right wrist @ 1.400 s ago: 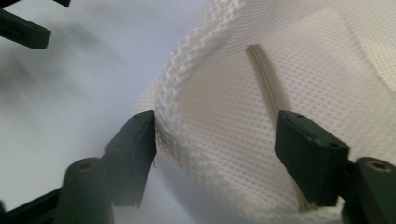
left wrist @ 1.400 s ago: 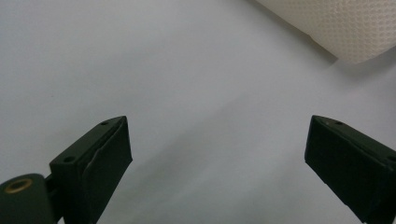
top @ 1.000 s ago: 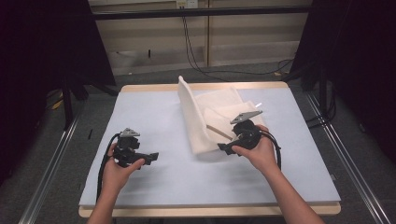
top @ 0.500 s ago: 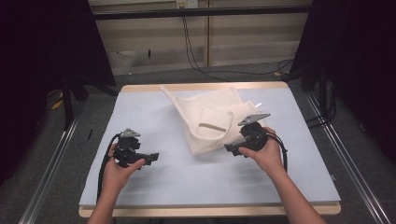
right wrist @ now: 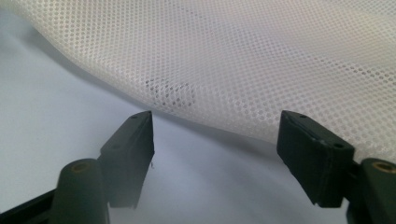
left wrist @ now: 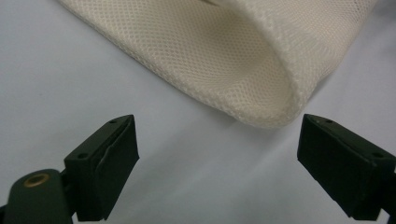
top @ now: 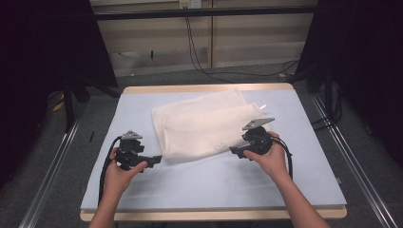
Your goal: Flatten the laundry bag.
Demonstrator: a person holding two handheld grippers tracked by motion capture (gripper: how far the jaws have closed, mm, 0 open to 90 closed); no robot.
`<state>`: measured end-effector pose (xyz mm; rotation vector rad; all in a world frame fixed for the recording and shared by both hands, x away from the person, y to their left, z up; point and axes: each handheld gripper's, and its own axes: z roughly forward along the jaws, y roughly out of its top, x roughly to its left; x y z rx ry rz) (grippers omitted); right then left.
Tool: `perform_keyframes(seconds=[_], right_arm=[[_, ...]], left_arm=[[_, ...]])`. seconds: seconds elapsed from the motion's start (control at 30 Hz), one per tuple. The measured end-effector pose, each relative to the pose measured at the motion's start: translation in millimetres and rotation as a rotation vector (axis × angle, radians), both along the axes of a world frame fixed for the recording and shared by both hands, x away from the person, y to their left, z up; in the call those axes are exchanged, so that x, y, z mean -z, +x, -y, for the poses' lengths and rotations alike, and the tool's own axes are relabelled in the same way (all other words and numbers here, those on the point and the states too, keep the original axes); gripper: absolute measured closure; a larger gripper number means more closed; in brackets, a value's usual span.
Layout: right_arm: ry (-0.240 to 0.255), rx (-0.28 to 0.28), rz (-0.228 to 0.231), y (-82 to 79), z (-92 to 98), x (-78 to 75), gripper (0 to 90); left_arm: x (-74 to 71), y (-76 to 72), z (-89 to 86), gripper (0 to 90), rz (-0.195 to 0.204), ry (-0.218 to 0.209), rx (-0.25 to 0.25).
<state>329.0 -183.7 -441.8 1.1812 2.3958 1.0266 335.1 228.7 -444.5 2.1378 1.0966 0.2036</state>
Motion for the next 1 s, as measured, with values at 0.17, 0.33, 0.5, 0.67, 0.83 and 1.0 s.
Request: perform_keyframes(seconds=[0.17,0.33,0.5,0.67,0.83,1.0], right_arm=[[-0.002,0.017,0.003,-1.2,1.3,3.0,41.3],[0.000,0.025,0.013,-1.6,0.8,5.0,53.4],[-0.006,0.010,0.002,-1.8,-5.7,6.3,60.4],[-0.015,-0.003,0.011,-2.0,-9.6,8.3,67.8],[-0.026,-0.012,0.001,-1.3,-12.0,11.1,73.1],[-0.024,-0.008,-0.001,-0.3,-13.5,13.9,76.0]], left_arm=[[1.6,0.8,2.6,14.0,-0.001,-0.016,0.006],[-1.0,0.6,6.3,17.0,-0.007,-0.050,0.008],[-3.6,1.3,11.8,22.5,-0.010,-0.071,0.050],[-7.2,3.1,17.4,27.5,0.003,-0.103,0.049],[-8.8,7.2,23.3,31.0,0.005,-0.100,0.044],[-6.1,13.9,26.9,32.2,0.001,-0.133,0.047]])
